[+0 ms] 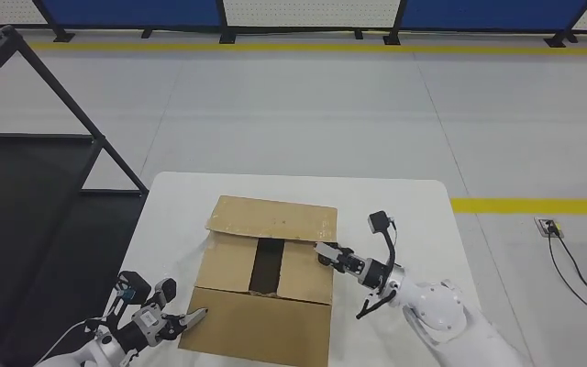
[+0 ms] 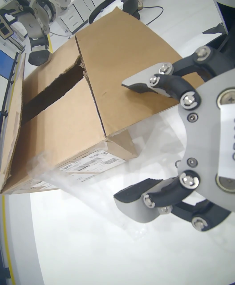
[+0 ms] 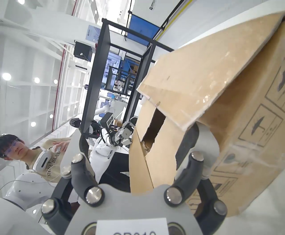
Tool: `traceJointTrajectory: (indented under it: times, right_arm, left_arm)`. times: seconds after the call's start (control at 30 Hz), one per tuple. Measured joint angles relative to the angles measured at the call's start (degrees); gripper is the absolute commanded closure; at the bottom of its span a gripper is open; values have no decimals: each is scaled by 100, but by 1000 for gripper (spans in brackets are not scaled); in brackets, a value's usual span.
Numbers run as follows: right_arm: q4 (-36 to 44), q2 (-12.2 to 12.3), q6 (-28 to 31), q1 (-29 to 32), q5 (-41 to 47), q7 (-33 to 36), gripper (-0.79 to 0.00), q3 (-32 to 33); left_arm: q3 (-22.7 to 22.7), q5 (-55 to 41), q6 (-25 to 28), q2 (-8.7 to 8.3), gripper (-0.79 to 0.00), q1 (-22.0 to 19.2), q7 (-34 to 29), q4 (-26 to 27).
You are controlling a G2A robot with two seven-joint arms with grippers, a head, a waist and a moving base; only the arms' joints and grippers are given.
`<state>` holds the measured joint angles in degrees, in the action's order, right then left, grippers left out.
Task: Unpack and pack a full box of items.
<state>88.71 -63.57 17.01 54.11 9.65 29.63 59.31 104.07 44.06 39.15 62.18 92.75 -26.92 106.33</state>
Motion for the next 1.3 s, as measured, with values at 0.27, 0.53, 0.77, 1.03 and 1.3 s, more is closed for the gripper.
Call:
traceJointTrajectory:
  times: [0.27,0.53,0.77,1.03,1.3]
  right_arm:
    - [117,-133,0,-133,-452,-1019,-785,-69]
    - [96,-151,46,-270,-824,-1022,-785,-78]
    - [298,-171,-1,-111,-702,-1145,-785,-53]
    - [-12,-441,-493,-809,-647,-1809,-785,-439]
    - [-1188,-825,-1096,-1973,-593,-1946,-785,-1013]
  left_arm:
    - [0,0,0,0,-785,0,0,0]
    - [0,0,0,0,-785,0,0,0]
    - [0,0,0,0,-785,0,0,0]
    - [0,0,0,0,-785,0,0,0]
    - [0,0,0,0,-785,0,0,0]
